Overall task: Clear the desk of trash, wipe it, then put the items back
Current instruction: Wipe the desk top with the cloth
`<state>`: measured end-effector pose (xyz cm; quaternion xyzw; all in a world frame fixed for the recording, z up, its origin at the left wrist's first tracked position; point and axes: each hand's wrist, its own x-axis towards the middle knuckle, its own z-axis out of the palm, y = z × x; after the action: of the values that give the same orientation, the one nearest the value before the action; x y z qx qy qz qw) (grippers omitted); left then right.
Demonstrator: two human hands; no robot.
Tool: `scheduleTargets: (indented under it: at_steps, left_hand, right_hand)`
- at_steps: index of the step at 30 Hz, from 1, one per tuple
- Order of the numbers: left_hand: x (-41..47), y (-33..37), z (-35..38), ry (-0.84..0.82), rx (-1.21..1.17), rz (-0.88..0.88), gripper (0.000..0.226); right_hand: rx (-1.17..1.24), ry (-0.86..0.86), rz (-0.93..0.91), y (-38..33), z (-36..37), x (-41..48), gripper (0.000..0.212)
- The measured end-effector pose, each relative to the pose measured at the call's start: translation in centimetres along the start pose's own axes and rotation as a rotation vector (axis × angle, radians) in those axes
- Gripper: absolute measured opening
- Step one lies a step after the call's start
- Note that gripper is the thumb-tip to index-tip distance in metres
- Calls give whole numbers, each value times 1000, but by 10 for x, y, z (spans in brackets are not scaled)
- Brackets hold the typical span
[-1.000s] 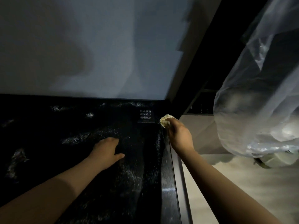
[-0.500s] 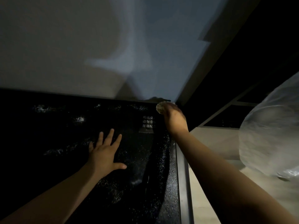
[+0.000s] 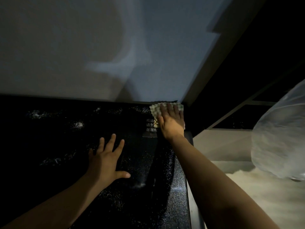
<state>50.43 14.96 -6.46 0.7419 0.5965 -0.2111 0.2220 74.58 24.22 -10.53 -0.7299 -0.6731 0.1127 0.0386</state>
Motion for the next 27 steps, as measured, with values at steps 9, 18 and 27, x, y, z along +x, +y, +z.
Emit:
scheduleTargets:
  at_steps: [9,18,27]
  left_hand:
    - [0,0,0,-15,-3,-3,114]
    - [0,0,1,3,5,2,115]
    - [-1,-1,2,24,-16,5,114]
  right_hand:
    - [-8,-40,6,-3,-4,-2,53]
    - [5,-54,-3,-4,-1,-41,55]
    - [26,-49,14,-6,2,-72,54]
